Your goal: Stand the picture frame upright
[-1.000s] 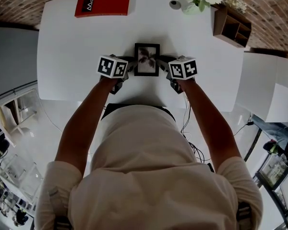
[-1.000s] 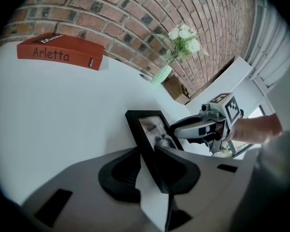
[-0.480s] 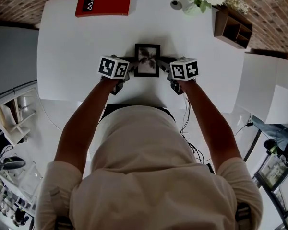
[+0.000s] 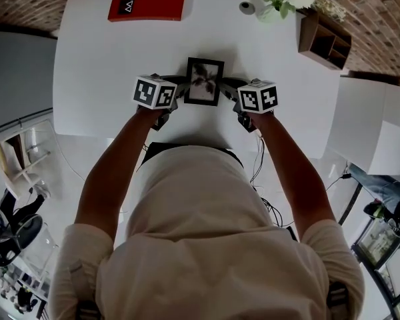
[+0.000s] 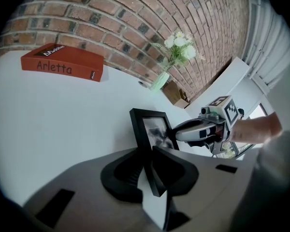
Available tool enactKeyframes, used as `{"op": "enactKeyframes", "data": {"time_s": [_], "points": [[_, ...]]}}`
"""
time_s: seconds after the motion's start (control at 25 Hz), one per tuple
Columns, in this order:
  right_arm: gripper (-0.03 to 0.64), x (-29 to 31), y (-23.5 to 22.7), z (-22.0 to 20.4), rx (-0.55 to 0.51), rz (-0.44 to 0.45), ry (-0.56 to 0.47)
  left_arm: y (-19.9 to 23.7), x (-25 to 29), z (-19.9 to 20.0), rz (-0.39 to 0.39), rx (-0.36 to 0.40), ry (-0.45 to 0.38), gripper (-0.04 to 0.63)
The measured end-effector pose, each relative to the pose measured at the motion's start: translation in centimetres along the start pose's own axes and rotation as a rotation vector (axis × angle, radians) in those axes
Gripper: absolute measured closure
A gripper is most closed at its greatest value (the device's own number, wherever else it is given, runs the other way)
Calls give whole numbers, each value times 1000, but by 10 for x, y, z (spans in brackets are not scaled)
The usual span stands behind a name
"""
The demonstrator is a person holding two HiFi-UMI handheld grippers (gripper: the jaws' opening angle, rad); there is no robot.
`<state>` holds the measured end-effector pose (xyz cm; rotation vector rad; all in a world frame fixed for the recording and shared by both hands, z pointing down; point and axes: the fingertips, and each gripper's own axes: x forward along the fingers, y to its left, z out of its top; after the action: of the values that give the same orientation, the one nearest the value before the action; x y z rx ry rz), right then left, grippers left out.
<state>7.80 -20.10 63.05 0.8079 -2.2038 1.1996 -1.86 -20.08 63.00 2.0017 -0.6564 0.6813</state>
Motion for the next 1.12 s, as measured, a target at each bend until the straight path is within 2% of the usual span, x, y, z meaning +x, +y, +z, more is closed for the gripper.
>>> {"op": "enactKeyframes", "data": {"time_s": [0.88, 1.12], "points": [[566, -7, 30, 41, -165, 19, -47, 3, -41, 34, 70, 91, -102, 538], [566, -6, 35, 63, -228, 15, -81, 7, -49, 42, 83, 118, -119, 538]]}}
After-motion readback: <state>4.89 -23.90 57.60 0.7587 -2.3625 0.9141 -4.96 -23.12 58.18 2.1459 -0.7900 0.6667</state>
